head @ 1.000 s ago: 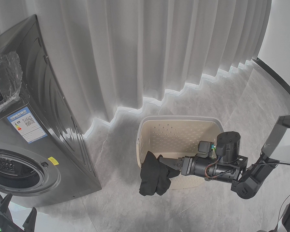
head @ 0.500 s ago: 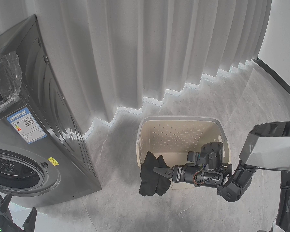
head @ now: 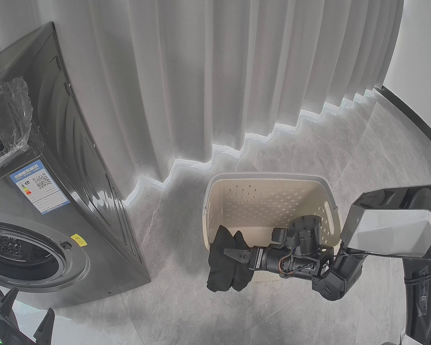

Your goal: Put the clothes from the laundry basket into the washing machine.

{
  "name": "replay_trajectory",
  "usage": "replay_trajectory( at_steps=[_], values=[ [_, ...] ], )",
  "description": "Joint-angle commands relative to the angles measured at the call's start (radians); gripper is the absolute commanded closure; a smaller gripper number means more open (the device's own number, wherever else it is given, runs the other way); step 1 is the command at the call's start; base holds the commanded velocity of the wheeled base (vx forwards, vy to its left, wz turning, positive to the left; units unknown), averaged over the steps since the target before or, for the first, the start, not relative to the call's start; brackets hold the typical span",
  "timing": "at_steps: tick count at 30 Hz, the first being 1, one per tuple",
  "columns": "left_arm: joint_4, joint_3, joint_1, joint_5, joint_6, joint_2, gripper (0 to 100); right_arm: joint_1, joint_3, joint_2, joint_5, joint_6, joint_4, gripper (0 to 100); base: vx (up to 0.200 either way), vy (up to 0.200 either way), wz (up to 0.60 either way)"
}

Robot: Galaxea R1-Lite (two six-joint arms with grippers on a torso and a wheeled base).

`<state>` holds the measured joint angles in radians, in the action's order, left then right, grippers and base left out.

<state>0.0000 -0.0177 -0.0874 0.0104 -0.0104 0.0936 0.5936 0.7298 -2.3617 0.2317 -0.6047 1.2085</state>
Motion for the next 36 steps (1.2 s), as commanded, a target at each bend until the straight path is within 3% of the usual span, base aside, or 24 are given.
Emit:
replay_trajectory(
  at_steps=[1, 6, 7, 28, 36],
  values=[
    [0.0, 0.018, 0.0, 0.0, 0.0, 0.0, 0, 0.002, 0.02, -0.028, -0.006, -0.001, 0.0, 0, 0.0, 0.0, 0.0],
    [0.0, 0.018, 0.0, 0.0, 0.0, 0.0, 0, 0.008, 0.039, -0.037, -0.006, -0.02, -0.001, 0, 0.0, 0.0, 0.0],
    [0.0, 0.018, 0.0, 0.0, 0.001, 0.0, 0, 0.006, 0.045, -0.042, -0.006, -0.021, 0.0, 100, 0.0, 0.0, 0.0],
    [0.0, 0.018, 0.0, 0.0, 0.001, 0.0, 0, -0.008, 0.016, -0.03, -0.006, -0.02, 0.036, 100, 0.0, 0.0, 0.0],
    [0.0, 0.018, 0.002, 0.0, 0.0, 0.0, 0, -0.006, -0.058, 0.145, -0.008, -0.012, 0.097, 100, 0.0, 0.0, 0.0]
  ],
)
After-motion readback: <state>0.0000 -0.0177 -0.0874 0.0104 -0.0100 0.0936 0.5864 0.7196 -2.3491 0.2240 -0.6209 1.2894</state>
